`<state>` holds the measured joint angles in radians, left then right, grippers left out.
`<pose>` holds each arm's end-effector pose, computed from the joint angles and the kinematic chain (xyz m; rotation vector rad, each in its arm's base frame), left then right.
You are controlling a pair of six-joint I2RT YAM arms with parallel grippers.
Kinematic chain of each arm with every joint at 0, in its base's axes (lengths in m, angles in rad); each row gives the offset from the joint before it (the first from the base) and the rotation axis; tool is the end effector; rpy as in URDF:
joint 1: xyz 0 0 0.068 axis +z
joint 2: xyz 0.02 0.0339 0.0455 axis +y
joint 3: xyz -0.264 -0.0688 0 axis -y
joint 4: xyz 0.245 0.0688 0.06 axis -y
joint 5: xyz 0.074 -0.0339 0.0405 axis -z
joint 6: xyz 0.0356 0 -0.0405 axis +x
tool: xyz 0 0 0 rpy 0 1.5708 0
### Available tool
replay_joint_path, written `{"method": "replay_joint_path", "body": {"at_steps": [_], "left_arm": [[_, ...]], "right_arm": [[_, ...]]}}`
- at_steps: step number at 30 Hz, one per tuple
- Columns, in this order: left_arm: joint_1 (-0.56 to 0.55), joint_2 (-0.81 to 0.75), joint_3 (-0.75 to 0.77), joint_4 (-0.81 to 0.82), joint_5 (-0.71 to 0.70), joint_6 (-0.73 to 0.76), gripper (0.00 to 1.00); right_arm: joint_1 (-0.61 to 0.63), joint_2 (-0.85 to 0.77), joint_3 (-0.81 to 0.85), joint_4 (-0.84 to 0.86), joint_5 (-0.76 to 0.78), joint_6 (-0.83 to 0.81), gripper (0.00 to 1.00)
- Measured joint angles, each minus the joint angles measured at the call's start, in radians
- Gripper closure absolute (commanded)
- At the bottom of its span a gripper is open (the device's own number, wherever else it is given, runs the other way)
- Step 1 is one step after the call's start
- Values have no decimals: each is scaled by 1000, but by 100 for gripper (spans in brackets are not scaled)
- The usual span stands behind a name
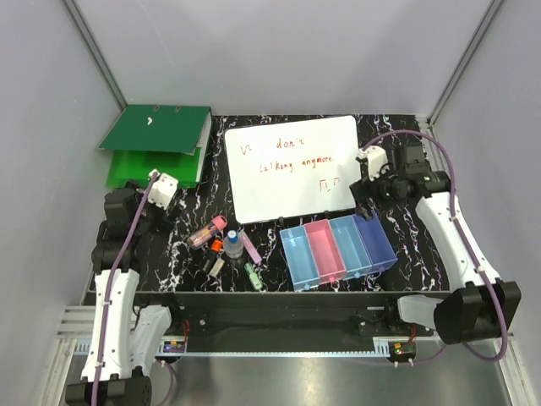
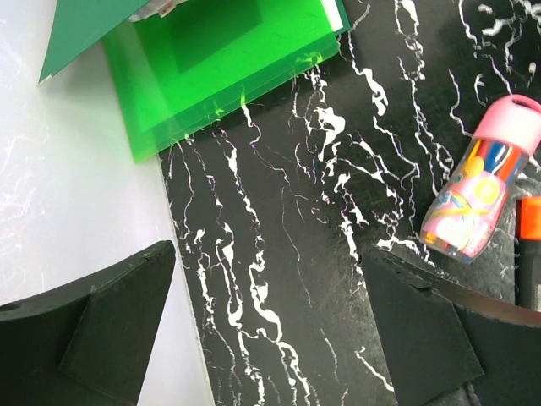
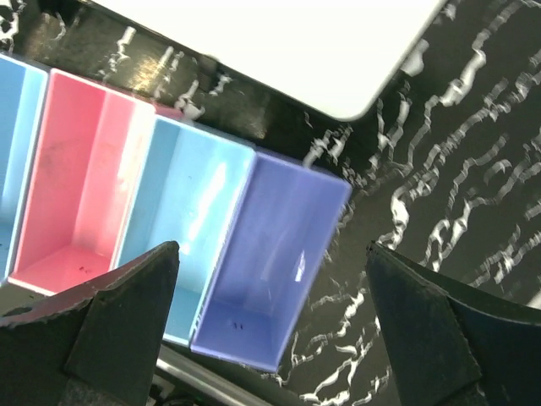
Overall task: Sort the stationery into containers
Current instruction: Move the storage box to the center of the board.
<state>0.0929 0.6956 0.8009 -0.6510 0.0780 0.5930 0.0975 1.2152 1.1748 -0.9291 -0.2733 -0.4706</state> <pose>0.1479 0.0110 0.3113 0.5727 2.0534 0.3250 0.2345 0.0326 0.3218 -0.8018 2.3665 0.1938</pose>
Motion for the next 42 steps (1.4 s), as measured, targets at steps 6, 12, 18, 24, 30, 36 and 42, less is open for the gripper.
{"method": "replay_joint_path", "body": {"at_steps": [6, 12, 18, 24, 30, 36, 42], "left_arm": [[0, 1, 0, -9, 39, 65, 1], [-3, 29, 0, -10, 54, 96, 1], [-6, 32, 13, -14, 77, 116, 1], [-7, 32, 37, -17, 92, 144, 1], [-8, 33, 58, -36, 103, 155, 1], [-10, 34, 68, -42, 109, 162, 1], [-13, 48, 68, -50, 109, 163, 1]], "right_arm": [[96, 108, 23, 45, 34, 0, 4], [145, 157, 33, 53, 82, -5, 12], [146, 151, -61, 78, 116, 8, 23], [146, 134, -193, 74, 124, 20, 31], [146, 114, -251, 86, 123, 29, 43], [146, 118, -291, 111, 124, 27, 53], [146, 145, -299, 164, 130, 47, 100]]}}
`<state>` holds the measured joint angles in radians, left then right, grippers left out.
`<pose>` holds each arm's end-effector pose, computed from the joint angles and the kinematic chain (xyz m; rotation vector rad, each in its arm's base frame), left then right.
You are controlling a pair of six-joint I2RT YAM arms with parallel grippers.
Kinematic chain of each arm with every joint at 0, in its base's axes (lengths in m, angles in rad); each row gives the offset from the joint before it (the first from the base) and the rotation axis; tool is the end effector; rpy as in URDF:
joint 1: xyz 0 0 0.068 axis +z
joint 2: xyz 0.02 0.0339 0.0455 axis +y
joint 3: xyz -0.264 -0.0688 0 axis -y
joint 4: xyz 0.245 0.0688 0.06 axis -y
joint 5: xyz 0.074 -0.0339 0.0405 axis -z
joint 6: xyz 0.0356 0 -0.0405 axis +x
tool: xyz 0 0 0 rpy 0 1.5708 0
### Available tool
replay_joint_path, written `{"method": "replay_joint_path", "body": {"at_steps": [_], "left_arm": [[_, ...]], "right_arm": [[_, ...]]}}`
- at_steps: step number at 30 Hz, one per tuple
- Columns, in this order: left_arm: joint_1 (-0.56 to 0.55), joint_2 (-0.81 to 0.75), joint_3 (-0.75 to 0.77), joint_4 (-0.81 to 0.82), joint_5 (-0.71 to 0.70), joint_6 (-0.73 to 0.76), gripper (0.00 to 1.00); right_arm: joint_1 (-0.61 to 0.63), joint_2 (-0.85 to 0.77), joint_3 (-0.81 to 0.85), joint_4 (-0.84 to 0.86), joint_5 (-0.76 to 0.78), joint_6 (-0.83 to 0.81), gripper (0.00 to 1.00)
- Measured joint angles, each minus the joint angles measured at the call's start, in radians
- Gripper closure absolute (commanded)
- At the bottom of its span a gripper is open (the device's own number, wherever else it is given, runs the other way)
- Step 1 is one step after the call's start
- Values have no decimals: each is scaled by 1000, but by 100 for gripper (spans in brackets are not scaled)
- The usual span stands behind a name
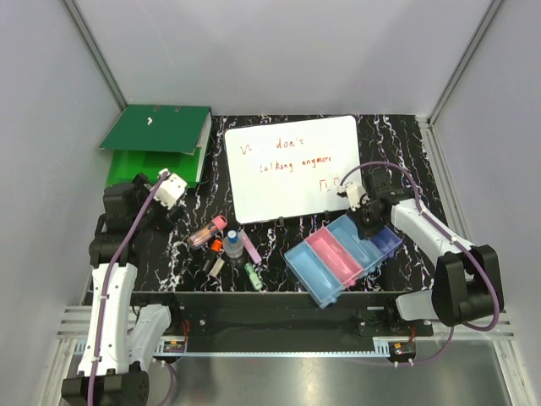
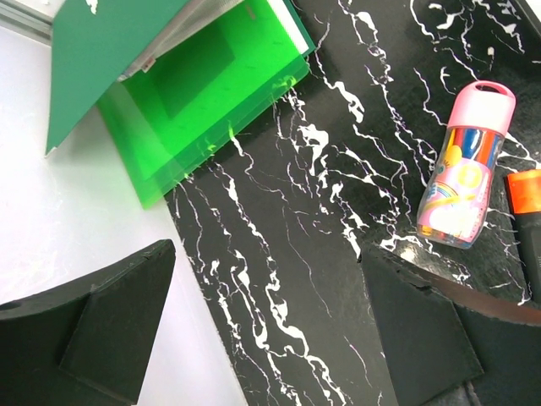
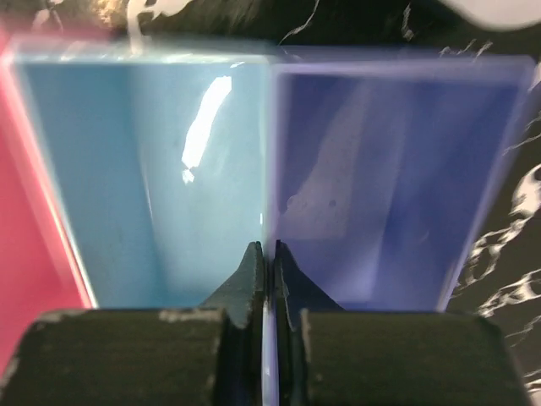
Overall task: Sort the stationery into containers
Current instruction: Move the storage box to the center of the board.
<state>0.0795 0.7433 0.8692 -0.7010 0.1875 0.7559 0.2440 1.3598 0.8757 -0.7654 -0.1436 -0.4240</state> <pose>0.1527 0.0055 0.3232 0.8153 1.9877 0.2887 0.2355 0.0639 0.2071 -0.9504 2.6391 0.1601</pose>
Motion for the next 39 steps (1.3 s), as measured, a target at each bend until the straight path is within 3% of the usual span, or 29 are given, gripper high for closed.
{"method": "replay_joint_path", "body": {"at_steps": [12, 25, 39], "left_arm": [[-8, 3, 0, -9, 18, 15, 1], [-10, -29, -3, -16, 23, 31, 1], [-10, -26, -19, -17, 28, 40, 1]], "right_arm": [[-9, -48, -51, 69, 78, -98, 100], [-261, 130, 81, 145, 173, -68, 100], [-396, 175, 89, 251, 216, -63, 100]]}}
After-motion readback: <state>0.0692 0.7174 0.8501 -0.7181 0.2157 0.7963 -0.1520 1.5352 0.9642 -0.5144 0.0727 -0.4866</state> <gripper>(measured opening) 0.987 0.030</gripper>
